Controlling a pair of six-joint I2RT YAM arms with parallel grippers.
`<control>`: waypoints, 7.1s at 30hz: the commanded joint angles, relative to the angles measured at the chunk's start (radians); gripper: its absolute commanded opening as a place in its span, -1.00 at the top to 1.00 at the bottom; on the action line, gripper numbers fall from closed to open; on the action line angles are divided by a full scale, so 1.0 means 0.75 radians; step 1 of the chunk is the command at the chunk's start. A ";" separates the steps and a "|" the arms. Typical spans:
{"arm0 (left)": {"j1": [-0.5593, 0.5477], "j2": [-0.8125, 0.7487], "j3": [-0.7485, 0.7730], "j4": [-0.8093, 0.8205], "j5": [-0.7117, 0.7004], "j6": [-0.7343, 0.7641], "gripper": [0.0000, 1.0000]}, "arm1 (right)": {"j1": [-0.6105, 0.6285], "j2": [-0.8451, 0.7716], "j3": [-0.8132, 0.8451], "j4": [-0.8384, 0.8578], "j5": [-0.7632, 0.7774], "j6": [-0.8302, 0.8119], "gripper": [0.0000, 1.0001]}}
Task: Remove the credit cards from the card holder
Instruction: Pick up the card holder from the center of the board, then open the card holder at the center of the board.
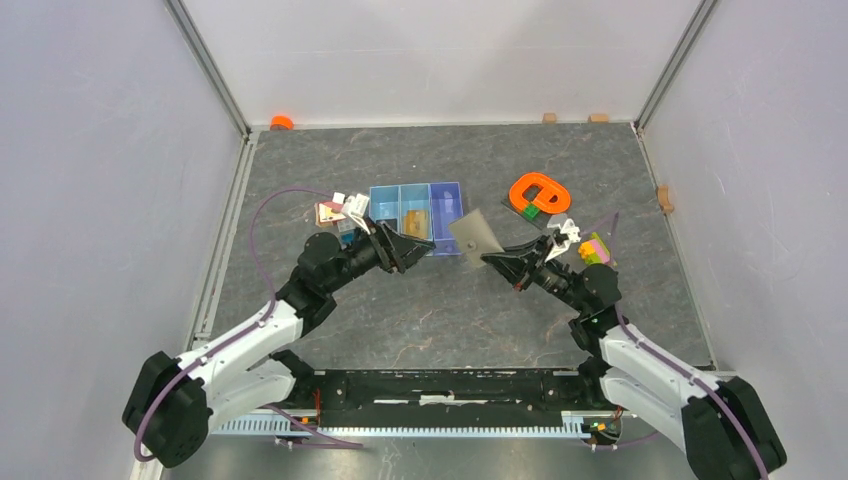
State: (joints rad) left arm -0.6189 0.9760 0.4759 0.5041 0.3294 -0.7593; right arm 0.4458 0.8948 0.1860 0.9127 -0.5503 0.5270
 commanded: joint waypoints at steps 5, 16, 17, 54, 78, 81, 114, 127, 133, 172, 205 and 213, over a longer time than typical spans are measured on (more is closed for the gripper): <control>-0.123 0.049 0.119 -0.167 -0.153 0.155 -0.48 | 0.156 -0.110 0.072 -0.391 0.560 -0.321 1.00; -0.195 0.187 0.192 -0.121 -0.002 0.186 -0.20 | 0.287 -0.048 0.119 -0.405 0.661 -0.376 1.00; -0.195 0.204 0.202 -0.122 0.008 0.179 -0.15 | 0.297 -0.044 0.122 -0.405 0.663 -0.382 1.00; -0.103 0.610 0.447 -0.560 -0.024 0.100 0.96 | 0.604 -0.230 0.038 -0.359 1.231 -0.538 1.00; -0.106 0.358 0.235 -0.187 0.076 0.091 -0.36 | 0.574 -0.267 0.064 -0.370 0.981 -0.335 1.00; -0.104 0.391 0.250 -0.187 0.103 0.086 -0.31 | 0.574 -0.260 0.064 -0.356 0.940 -0.330 1.00; -0.216 0.691 0.535 -0.801 -0.029 0.317 0.96 | 0.558 0.227 0.303 -0.879 1.296 -0.304 -0.60; -0.226 0.723 0.561 -0.878 -0.087 0.361 0.96 | 0.558 0.293 0.281 -0.824 1.281 -0.405 -0.62; -0.226 0.792 0.603 -0.942 -0.096 0.375 0.96 | 0.557 0.400 0.332 -0.822 1.118 -0.470 -0.45; -0.226 0.896 0.685 -1.126 -0.201 0.450 0.96 | 0.312 0.623 0.331 -0.726 0.738 -0.308 0.16; -0.226 0.722 0.632 -1.102 -0.314 0.449 0.96 | 0.130 0.282 0.185 -0.824 1.043 -0.188 -0.65; -0.226 0.517 0.529 -1.015 -0.434 0.446 0.96 | 0.138 0.171 0.094 -0.568 0.618 -0.298 -0.46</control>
State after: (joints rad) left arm -0.7876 1.4441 0.8967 -0.3130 0.0742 -0.4629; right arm 0.5449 1.0458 0.2844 0.3489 0.1108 0.3573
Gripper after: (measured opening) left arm 0.051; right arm 0.758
